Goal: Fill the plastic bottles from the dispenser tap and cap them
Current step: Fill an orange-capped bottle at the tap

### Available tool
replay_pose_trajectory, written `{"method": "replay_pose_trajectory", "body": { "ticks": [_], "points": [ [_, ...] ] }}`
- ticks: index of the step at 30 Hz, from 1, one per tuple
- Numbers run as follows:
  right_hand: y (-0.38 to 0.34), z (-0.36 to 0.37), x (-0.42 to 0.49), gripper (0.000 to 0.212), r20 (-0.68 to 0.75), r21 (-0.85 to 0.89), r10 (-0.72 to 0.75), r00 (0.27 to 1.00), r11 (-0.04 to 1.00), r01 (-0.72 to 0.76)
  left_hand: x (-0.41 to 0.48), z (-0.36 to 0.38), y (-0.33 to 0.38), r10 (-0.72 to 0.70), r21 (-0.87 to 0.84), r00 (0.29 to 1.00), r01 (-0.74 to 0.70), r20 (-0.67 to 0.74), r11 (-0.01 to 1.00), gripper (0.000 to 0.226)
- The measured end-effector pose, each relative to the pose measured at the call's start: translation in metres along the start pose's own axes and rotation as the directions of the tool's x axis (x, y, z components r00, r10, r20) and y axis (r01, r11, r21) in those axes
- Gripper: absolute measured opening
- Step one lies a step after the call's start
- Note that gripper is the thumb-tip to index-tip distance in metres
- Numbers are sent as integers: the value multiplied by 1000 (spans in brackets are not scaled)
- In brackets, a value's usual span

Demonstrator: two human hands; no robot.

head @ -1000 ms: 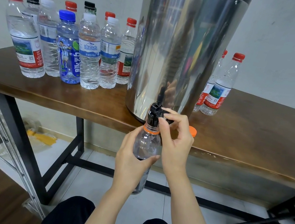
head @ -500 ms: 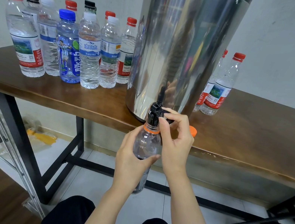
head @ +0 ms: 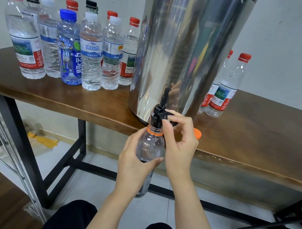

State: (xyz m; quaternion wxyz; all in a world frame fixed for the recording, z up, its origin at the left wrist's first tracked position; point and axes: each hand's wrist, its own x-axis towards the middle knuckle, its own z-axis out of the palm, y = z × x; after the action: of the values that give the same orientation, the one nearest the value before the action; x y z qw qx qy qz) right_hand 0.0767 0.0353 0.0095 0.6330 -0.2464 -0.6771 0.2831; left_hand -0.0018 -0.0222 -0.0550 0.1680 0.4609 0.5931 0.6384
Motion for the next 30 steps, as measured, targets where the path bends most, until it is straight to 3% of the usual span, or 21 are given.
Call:
{"method": "replay_pose_trajectory", "body": {
  "ticks": [30],
  "points": [
    [-1, 0, -1, 12, 0, 6, -3, 1000, 1000, 3, 1, 0, 1, -2, -46, 1000, 1, -2, 999, 81]
  ]
}}
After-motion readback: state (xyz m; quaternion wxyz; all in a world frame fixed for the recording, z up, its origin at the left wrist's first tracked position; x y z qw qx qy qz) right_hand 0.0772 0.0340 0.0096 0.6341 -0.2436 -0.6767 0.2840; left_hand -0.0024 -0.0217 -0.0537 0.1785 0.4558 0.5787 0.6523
